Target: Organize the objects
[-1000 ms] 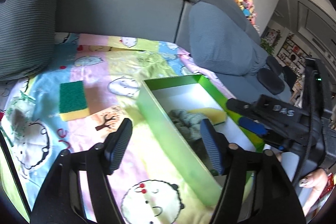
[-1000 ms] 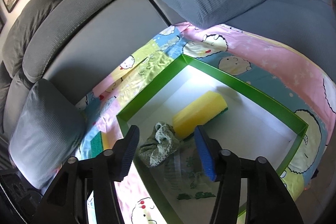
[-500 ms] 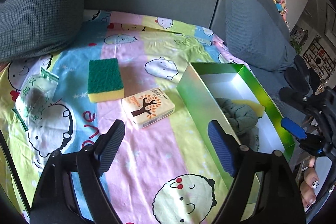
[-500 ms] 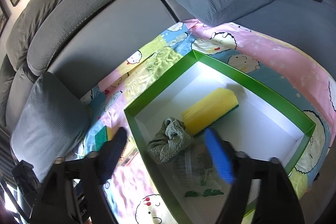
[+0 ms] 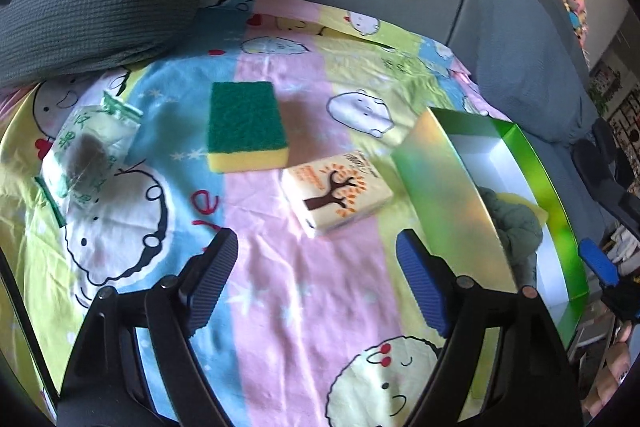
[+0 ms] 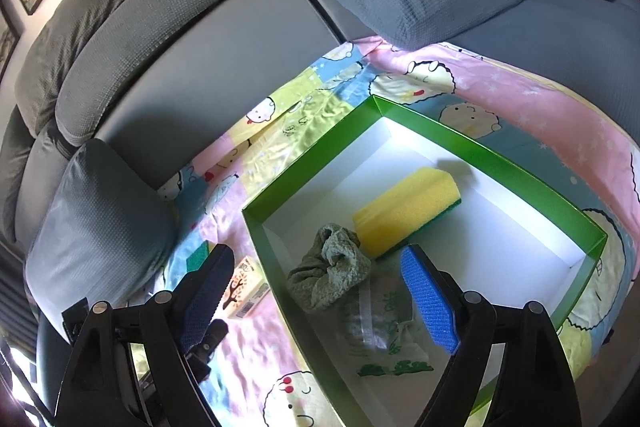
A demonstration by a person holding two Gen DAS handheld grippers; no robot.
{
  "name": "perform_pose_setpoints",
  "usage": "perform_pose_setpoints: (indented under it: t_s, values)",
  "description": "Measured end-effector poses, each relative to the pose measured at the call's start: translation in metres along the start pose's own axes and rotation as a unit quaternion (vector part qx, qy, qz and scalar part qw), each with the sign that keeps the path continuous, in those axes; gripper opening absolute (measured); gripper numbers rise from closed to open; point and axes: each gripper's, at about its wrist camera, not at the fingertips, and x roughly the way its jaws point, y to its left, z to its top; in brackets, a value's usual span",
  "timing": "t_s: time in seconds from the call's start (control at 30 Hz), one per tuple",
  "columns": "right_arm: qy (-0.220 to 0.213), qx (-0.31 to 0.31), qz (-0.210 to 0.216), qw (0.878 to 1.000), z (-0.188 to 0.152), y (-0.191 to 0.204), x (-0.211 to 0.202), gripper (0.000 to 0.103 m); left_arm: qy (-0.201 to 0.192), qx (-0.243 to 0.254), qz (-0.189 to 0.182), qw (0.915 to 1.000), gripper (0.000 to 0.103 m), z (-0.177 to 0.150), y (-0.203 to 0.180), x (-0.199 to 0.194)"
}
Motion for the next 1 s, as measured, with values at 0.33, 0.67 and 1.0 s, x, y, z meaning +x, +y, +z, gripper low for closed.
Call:
perform_pose_setpoints:
  t_s: [0.33,0.67,1.0]
  values:
    - [0.026,-0.052,0.107,0.993,-0.016,0.04,0.007,0.086,-0.005,-0.051,-0.02,0.9985,0.079,0.007,0.023,0.011]
    - [0.035,-0.058,0.089,0.994,-0.02,0.041,0.016,0.086,0.036,-0.167,-0.073,0.9826,0.047,0.009,0.04,0.051]
    - [0.037,-0.059,0.081,0.994,-0.019,0.041,0.019,0.086,0.028,-0.154,-0.088,0.9837,0.006,0.011,0.032,0.047]
